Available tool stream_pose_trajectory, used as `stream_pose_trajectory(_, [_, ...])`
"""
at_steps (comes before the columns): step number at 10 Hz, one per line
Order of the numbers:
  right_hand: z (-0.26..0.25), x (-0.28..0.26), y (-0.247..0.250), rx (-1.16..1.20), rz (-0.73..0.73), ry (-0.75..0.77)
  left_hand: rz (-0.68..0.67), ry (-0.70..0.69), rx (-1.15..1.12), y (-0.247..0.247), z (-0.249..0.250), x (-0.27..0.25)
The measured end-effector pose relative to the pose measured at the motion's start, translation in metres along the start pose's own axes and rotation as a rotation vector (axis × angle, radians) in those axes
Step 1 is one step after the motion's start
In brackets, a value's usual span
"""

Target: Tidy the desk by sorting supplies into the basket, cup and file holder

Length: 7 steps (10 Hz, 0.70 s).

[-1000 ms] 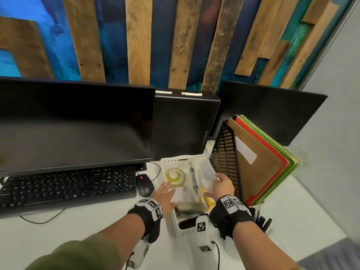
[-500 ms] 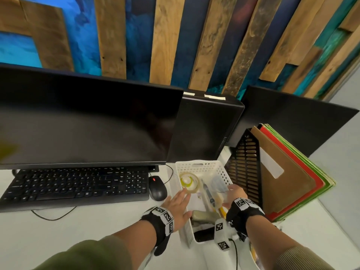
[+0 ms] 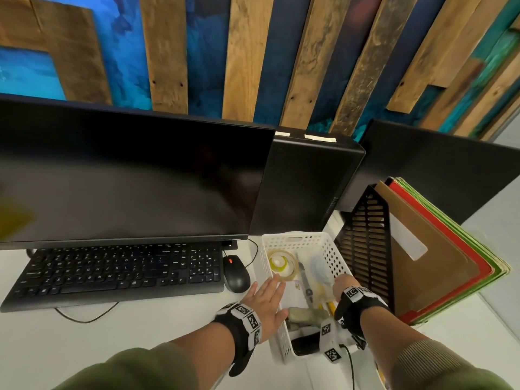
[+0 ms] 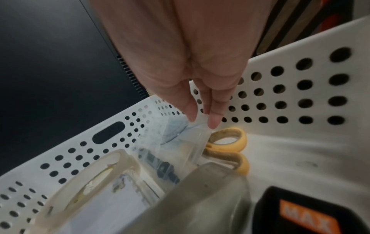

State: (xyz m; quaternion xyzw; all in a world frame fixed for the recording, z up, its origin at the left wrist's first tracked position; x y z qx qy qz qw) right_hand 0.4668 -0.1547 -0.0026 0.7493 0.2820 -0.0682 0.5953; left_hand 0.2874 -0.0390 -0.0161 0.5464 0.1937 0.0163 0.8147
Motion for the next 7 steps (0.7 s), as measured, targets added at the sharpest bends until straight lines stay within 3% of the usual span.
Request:
stream_pose_trajectory(3, [-0.023,-0.013,-0.004,-0.054,-0.076,0.051,-0.031,0.029,0.052,-0.001,-0.002,-0.001])
stream_pose_trajectory(6, [-0.047,-0.041,0.005,-0.091,-0.016,0.177,0.113,0.102,-0.048,0.017,-0.001,0.002])
stream_pose_trajectory(7, [-0.058,-0.056,0.006,-0.075,0.017,0.259,-0.037,0.144,-0.153,0.018,-0.005,-0.004])
Point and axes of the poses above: each hand's wrist, its own x-axis towards the middle knuckle, its own y-axis out of the back of the hand, z = x × y, the point moved 8 cm from there along x, towards the middle knuckle, and after that the axes turned 7 degrees about y, right-handed, at the moved point
